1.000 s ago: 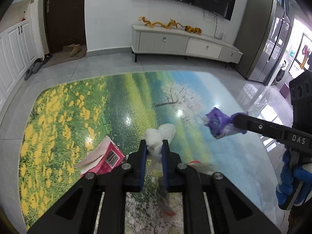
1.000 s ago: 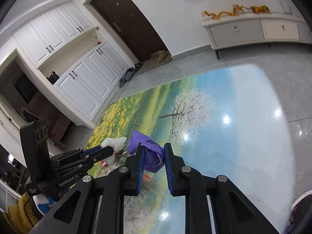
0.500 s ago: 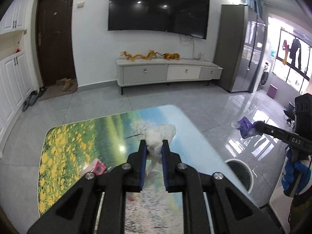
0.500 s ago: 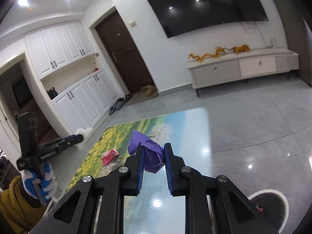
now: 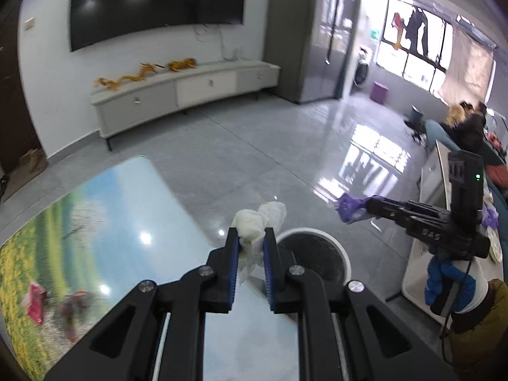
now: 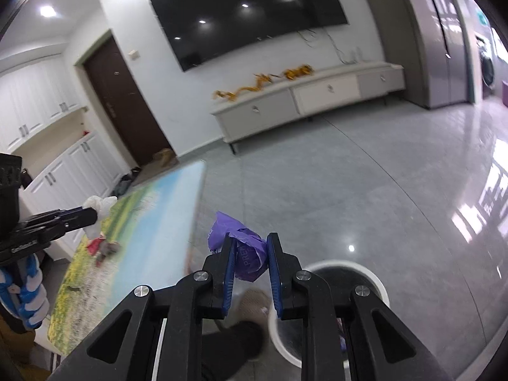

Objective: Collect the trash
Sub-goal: 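Carry the white tissue and purple bag to the bin and release both, then move both open grippers back over the table toward the remaining wrappers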

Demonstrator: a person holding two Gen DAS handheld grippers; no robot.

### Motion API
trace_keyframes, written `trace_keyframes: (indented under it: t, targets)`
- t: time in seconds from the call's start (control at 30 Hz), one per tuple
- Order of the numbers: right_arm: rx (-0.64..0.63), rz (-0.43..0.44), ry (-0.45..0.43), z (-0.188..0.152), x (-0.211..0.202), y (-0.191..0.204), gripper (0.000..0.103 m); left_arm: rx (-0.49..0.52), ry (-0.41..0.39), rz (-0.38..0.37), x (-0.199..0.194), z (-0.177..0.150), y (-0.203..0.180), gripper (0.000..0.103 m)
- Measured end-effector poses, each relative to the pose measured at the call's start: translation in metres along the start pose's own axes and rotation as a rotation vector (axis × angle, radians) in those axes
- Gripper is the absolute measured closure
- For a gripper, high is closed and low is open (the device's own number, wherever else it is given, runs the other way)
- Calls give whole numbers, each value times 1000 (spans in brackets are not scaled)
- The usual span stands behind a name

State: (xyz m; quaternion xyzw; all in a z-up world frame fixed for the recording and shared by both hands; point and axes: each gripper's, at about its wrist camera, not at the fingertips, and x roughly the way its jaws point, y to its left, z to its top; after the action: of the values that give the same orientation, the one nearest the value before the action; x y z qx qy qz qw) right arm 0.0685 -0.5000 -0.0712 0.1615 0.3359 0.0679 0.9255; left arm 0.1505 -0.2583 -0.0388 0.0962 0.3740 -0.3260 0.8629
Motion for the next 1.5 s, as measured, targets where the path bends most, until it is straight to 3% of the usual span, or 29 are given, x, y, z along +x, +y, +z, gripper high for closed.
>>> trace_keyframes:
  t: [0.23,0.47,0.57,0.63,0.7,0.87,1.03,1.37,1.5]
  targets:
    - [139,-59,89,-38,27,-74,84,56,129,-105,88,12,-69,88]
    - [217,-83,162,-65,49,-111,82,46,208,-174,145,22,-101,86]
    - [241,-96,208,-76,62,-124,79,43,232,-191,160,17,-106,74]
    - [257,-104,230,-83,67,-129,78,39,235,-194,162,13,-105,52]
    - [272,-114,244,-87,70,-134,73,30,232,-201,164,11,-105,52]
    - [301,-129,241,-91,64,-137,67,19,227,-185,154,9,-95,52]
    - [276,-137,227,-84,53,-125,64,43,174,-116,127,6,-84,52]
    - [134,-96,152,-55,30,-56,57,47,-5,141,35,-8,-47,51]
    - [65,-64,120,-44,21,-20,50,26,-58,212,2,-20,-33,48]
